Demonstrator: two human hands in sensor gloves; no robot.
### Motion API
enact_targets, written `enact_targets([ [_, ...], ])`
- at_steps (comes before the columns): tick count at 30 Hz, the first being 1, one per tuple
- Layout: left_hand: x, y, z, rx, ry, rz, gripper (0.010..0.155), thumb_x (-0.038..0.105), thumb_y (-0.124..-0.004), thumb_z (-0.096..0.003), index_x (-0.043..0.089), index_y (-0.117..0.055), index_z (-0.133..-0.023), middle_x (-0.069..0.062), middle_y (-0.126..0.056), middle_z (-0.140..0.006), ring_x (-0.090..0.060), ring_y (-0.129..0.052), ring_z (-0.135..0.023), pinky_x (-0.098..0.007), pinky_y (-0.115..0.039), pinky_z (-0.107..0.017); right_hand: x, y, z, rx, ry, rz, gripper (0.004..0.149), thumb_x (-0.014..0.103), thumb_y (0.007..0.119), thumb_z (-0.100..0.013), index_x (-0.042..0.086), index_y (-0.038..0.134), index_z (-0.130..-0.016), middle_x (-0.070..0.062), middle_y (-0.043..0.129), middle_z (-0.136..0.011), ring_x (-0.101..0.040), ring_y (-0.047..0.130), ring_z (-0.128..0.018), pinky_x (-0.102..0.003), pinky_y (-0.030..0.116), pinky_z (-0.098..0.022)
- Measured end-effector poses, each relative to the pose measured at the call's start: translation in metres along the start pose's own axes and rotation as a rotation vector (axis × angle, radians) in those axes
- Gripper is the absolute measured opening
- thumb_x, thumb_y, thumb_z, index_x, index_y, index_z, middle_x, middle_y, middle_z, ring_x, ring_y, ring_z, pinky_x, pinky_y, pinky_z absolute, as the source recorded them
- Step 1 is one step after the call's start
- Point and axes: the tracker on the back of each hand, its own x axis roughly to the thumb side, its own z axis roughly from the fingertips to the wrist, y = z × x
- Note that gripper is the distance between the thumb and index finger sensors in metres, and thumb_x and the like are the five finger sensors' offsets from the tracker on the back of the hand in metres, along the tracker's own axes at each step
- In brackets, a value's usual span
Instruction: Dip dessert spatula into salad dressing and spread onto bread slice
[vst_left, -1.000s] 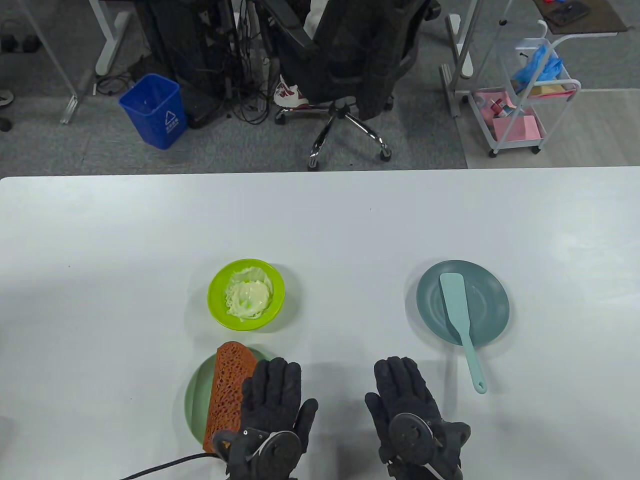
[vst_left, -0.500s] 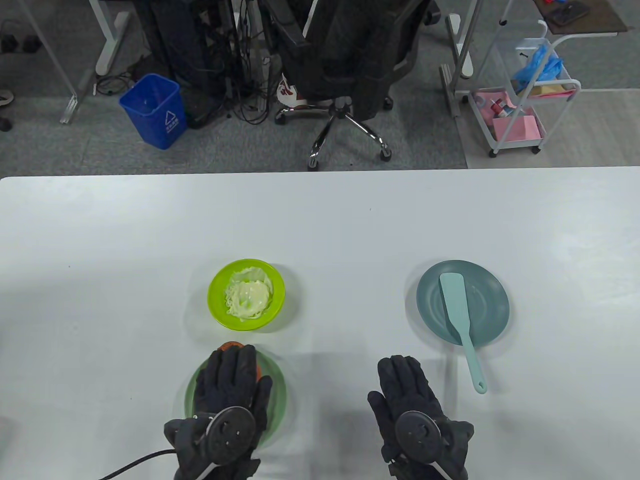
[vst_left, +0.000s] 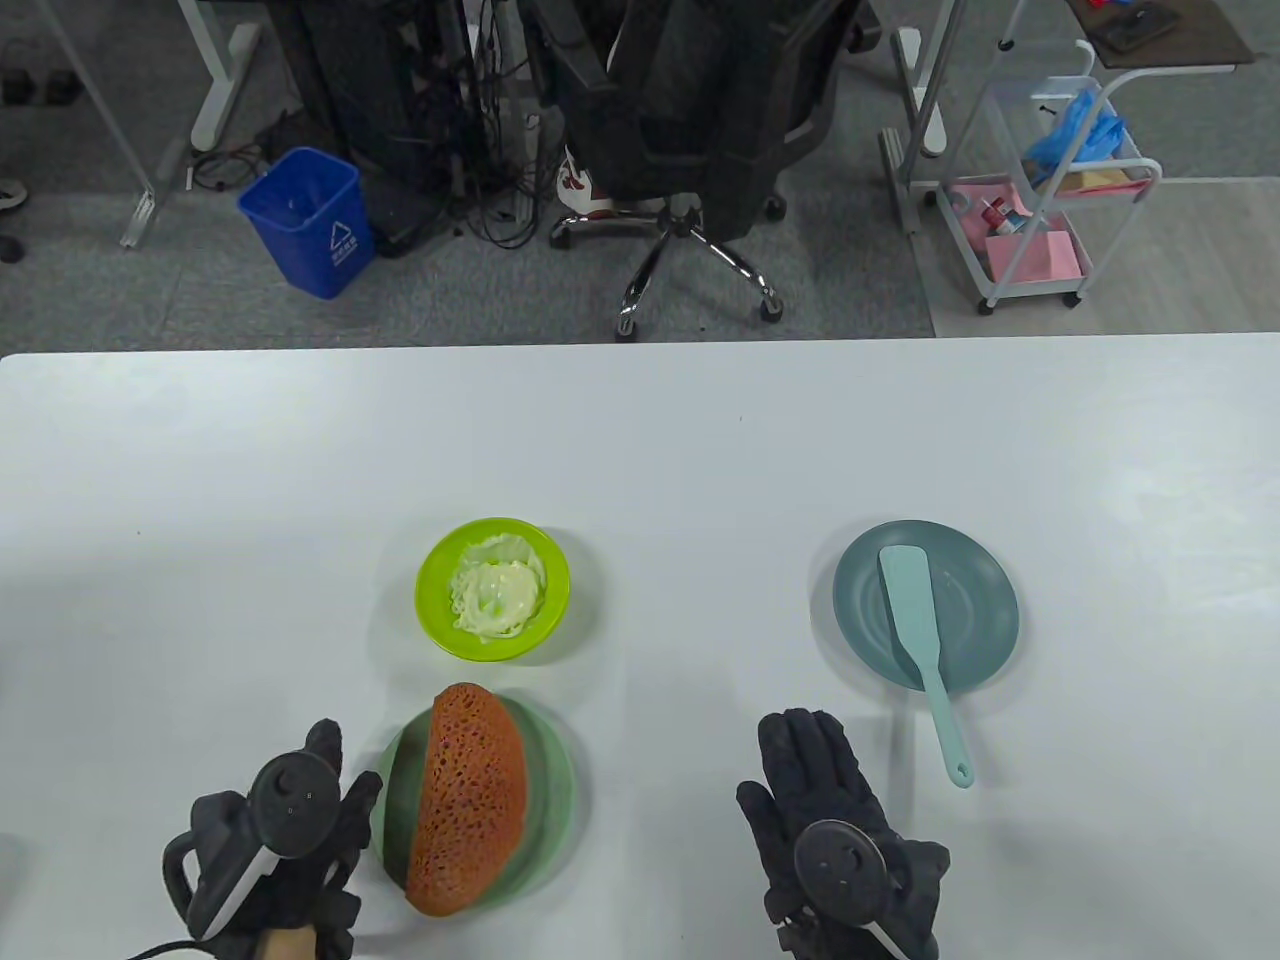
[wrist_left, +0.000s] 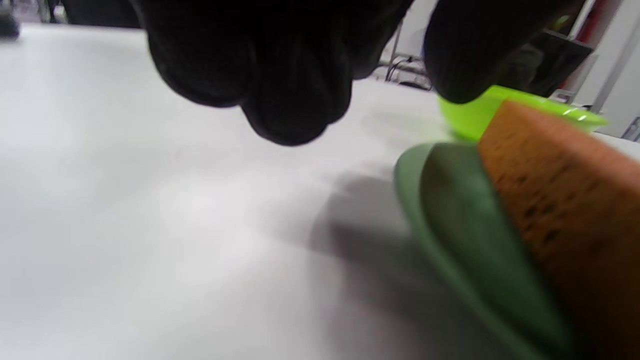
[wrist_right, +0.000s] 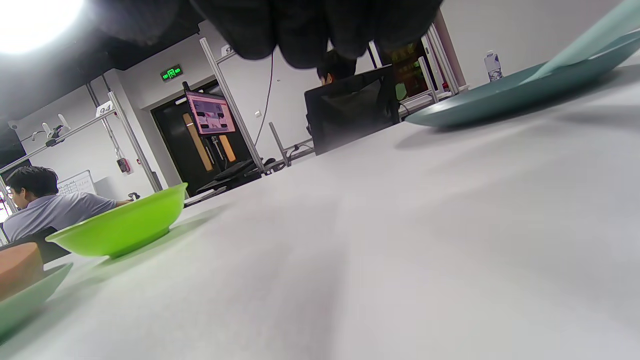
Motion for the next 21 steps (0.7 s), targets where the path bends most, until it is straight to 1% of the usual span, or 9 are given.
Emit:
enact_targets([
  [2, -0.006, -0.007, -0.001, -0.004, 0.005, 0.028, 0.066, 0.050, -0.079, -0.0578, 0.011, -0.069, -0.110, -0.013, -0.089, -0.092, -0.025, -0.106, -0.061, -0.043, -0.091, -0.048, 0.000, 0.000, 0.000, 0.002, 0.002, 0.001, 0.063, 0.058, 0.060, -0.050, 0.034, 0.051, -0.108, -0.002, 0.051, -0.115, -0.032, 0.052, -0.111, -0.045, 0.055, -0.080],
  [4, -0.010, -0.014, -0.003, -0.028, 0.014, 0.055, 0.063, 0.049, -0.080, -0.0575, 0.011, -0.072, -0.107, -0.009, -0.094, -0.086, -0.020, -0.108, -0.053, -0.039, -0.093, -0.042, 0.000, 0.000, 0.000, 0.004, 0.004, 0.004, 0.063, 0.058, 0.060, -0.050, 0.034, 0.051, -0.108, -0.002, 0.051, -0.115, -0.032, 0.052, -0.111, -0.045, 0.055, -0.080],
  [5, -0.011, -0.016, -0.004, -0.039, 0.011, 0.067, 0.062, 0.050, -0.080, -0.0574, 0.011, -0.074, -0.106, -0.008, -0.094, -0.084, -0.018, -0.109, -0.050, -0.037, -0.094, -0.039, 0.000, 0.000, 0.000, 0.003, 0.004, 0.004, 0.063, 0.058, 0.060, -0.050, 0.034, 0.051, -0.108, -0.002, 0.051, -0.115, -0.032, 0.051, -0.111, -0.046, 0.055, -0.080],
  [7, -0.011, -0.017, -0.004, -0.018, 0.013, 0.089, 0.061, 0.049, -0.082, -0.0567, 0.011, -0.076, -0.104, -0.008, -0.096, -0.080, -0.015, -0.110, -0.044, -0.034, -0.095, -0.035, 0.000, 0.000, 0.000, 0.003, 0.005, 0.007, 0.063, 0.058, 0.061, -0.050, 0.034, 0.051, -0.108, -0.002, 0.051, -0.115, -0.032, 0.051, -0.111, -0.046, 0.055, -0.080],
  [9, -0.007, -0.018, -0.006, -0.050, 0.001, 0.120, 0.058, 0.047, -0.083, -0.0564, 0.012, -0.079, -0.101, -0.004, -0.100, -0.074, -0.012, -0.111, -0.039, -0.032, -0.096, -0.032, 0.000, -0.001, -0.001, 0.003, 0.008, 0.005, 0.063, 0.058, 0.061, -0.050, 0.035, 0.051, -0.108, -0.002, 0.051, -0.115, -0.032, 0.051, -0.111, -0.046, 0.054, -0.080],
  [11, -0.003, -0.020, -0.007, -0.056, -0.005, 0.141, 0.055, 0.044, -0.086, -0.0552, 0.012, -0.081, -0.099, -0.004, -0.101, -0.071, -0.011, -0.111, -0.036, -0.031, -0.096, -0.030, -0.001, -0.001, -0.001, -0.001, 0.013, -0.002, 0.063, 0.058, 0.061, -0.050, 0.035, 0.051, -0.108, -0.002, 0.051, -0.115, -0.032, 0.051, -0.111, -0.046, 0.054, -0.080],
  [13, 0.001, -0.022, -0.008, -0.033, 0.013, 0.100, 0.053, 0.041, -0.089, -0.0538, 0.012, -0.084, -0.097, -0.003, -0.102, -0.068, -0.010, -0.112, -0.034, -0.030, -0.097, -0.030, -0.003, -0.002, -0.002, -0.003, 0.017, -0.010, 0.063, 0.058, 0.061, -0.050, 0.035, 0.051, -0.108, -0.001, 0.051, -0.116, -0.032, 0.051, -0.111, -0.046, 0.054, -0.080],
  [15, 0.005, -0.023, -0.008, -0.009, 0.011, 0.078, 0.051, 0.041, -0.090, -0.0532, 0.012, -0.086, -0.095, -0.003, -0.103, -0.066, -0.009, -0.113, -0.035, -0.030, -0.098, -0.031, -0.003, -0.002, -0.002, -0.006, 0.022, -0.016, 0.063, 0.058, 0.061, -0.050, 0.035, 0.051, -0.108, -0.001, 0.051, -0.116, -0.032, 0.051, -0.112, -0.046, 0.054, -0.080],
  [21, 0.019, -0.026, -0.003, -0.018, 0.012, 0.121, 0.047, 0.038, -0.090, -0.0534, 0.011, -0.089, -0.091, -0.004, -0.105, -0.063, -0.008, -0.116, -0.033, -0.028, -0.101, -0.029, -0.004, -0.001, -0.005, -0.003, 0.024, -0.020, 0.063, 0.057, 0.063, -0.050, 0.035, 0.051, -0.108, -0.001, 0.051, -0.116, -0.032, 0.050, -0.112, -0.046, 0.053, -0.081],
])
